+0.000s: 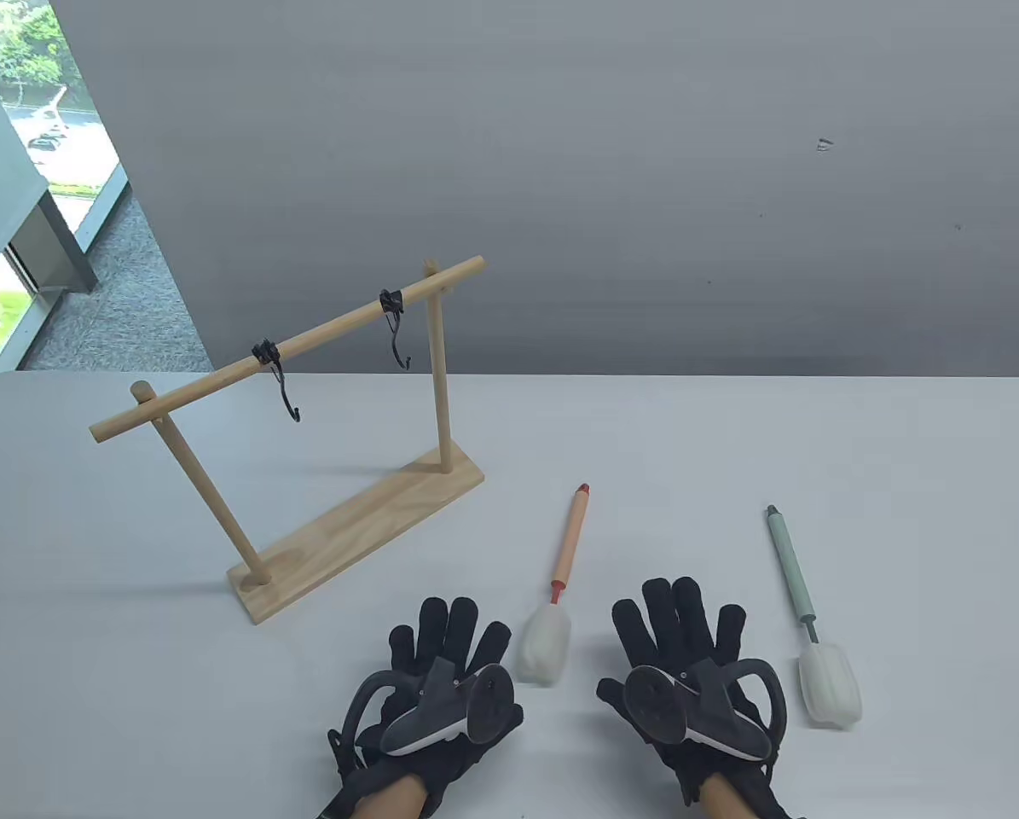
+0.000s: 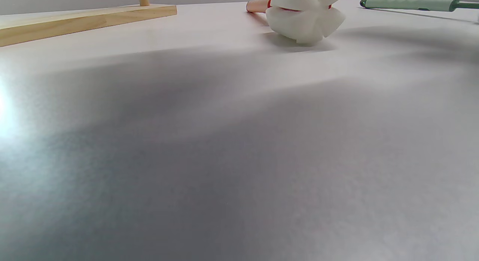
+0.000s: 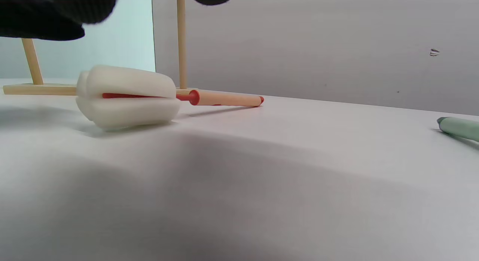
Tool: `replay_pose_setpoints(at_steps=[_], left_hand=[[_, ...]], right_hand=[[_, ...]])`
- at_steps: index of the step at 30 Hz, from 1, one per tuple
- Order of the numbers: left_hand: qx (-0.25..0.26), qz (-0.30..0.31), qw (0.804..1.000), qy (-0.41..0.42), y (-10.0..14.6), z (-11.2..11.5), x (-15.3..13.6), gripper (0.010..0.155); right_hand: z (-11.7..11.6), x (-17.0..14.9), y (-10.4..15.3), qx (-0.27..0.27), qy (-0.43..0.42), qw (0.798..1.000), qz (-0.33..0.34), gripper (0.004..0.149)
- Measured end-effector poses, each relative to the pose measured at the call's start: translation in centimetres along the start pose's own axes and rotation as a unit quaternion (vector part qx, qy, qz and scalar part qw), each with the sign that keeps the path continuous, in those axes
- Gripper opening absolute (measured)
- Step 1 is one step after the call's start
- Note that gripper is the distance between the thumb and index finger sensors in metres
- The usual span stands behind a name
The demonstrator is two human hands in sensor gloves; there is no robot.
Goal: Hook cup brush handle onto s-hook
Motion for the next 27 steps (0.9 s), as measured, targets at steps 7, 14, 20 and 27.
replay_pose_setpoints(at_steps=[7, 14, 20, 27], left_hand=[[0.004, 0.006, 1.000, -0.003, 0.0, 0.0, 0.2, 0.082], [-0.007, 0.023, 0.999, 0.021, -0.2, 0.1, -0.2, 0.082], [0.000, 0.022, 0.999, 0.038, 0.0, -0.1, -0.6, 0.082], [0.010, 0.015, 0.999, 0.047, 0.3, -0.3, -0.8, 0.081]], right_hand=[[0.3, -0.1, 0.1, -0.006, -0.011, 1.000, -0.001, 0.081], [1.0, -1.8, 0.4, -0.037, -0.062, 0.997, -0.031, 0.080], [1.6, -4.3, 0.9, -0.064, -0.118, 0.988, -0.073, 0.079], [3.9, -10.5, 3.0, -0.244, -0.217, 0.905, -0.272, 0.074]])
Point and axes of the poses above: the tracker on the back of each hand, its own x axis roughly to the thumb side, its own y axis roughly from the fingertips to the wrist, z = x × y, the point moved 2 cm from there along -y, roughly from the wrist to the fingertips, and after that the axes turned 5 degrees about -x, right-handed, at the moved point
